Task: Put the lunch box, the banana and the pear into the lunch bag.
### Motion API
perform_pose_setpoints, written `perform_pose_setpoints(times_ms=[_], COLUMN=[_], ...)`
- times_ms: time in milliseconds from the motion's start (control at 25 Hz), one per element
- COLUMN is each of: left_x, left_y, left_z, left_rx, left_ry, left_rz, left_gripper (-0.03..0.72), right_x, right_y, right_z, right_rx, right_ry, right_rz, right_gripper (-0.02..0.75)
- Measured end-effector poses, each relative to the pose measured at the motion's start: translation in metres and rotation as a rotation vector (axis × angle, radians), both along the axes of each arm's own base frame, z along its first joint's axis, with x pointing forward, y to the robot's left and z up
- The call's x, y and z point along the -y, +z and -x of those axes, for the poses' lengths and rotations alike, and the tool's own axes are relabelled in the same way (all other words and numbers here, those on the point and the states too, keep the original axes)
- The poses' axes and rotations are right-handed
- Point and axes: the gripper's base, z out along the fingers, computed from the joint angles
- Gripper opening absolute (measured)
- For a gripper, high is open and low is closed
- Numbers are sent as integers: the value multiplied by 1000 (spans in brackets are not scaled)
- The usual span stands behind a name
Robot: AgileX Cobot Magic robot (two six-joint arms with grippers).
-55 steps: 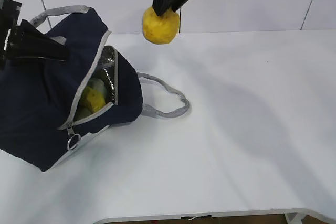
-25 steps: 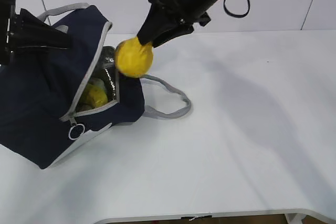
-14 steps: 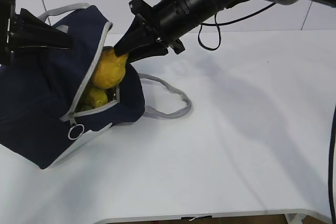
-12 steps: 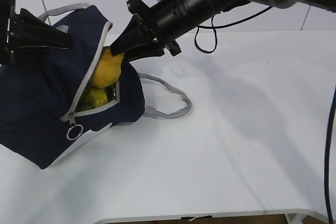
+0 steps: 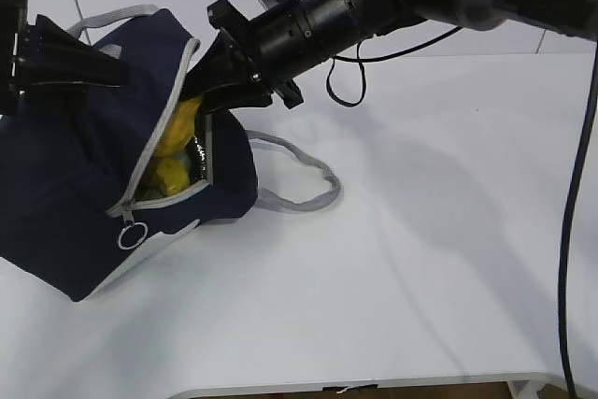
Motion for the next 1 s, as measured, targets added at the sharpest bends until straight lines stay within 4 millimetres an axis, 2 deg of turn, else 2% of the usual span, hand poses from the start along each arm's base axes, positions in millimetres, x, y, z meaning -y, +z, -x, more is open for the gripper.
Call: perform_pose_setpoints(times_ms=[240, 440, 520, 640, 800, 1000], left_x=[0, 0, 0, 0, 0, 0], left_y=[0, 0, 0, 0, 0, 0], left_z=[0, 0, 0, 0, 0, 0], left_rx=[0, 0, 0, 0, 0, 0], left_ry=[0, 0, 0, 0, 0, -3], left_rz=[0, 0, 0, 0, 0, -5], left_gripper=[-9, -9, -9, -9, -9, -9], right_x=[-6, -7, -7, -11, -21, -20], right_y=[0, -2, -8, -16, -17, -16], right_z=[1, 1, 0, -1, 3, 4], right_rx=[9, -6, -33, -76, -99, -79], right_ry=[-9, -13, -21, -20, -3, 29], right_rz=[-6, -3, 1, -19, -75, -86], right_gripper=[338, 517, 560, 578, 580, 580])
